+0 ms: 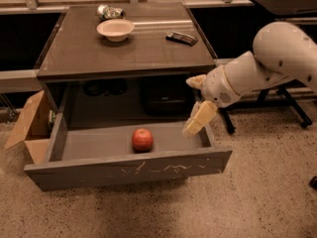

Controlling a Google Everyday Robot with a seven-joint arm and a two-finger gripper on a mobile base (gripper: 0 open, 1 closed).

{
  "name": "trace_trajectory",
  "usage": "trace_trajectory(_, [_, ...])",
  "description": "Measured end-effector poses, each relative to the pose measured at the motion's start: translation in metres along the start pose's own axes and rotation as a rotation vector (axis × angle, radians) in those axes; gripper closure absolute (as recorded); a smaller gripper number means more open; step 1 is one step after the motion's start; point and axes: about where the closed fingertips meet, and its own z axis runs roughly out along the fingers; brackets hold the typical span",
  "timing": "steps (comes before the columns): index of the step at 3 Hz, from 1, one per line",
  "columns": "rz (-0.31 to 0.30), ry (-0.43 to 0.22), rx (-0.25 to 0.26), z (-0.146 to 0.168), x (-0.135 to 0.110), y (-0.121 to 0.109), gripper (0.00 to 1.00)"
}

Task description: Pick 7up can from middle drawer and place on counter

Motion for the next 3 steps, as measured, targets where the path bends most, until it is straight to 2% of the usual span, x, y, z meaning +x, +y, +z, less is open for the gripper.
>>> trace_trajectory(1, [0.015,-0.079,-0.053,0.037,0.001,-0.001,0.0])
trace_trajectory(2, [0.015,-0.08,-0.053,0.037,0.001,-0.001,0.0])
trace_trajectory(3, [0.002,-0.098,-0.074,0.065,-0.001,-0.017,0.0])
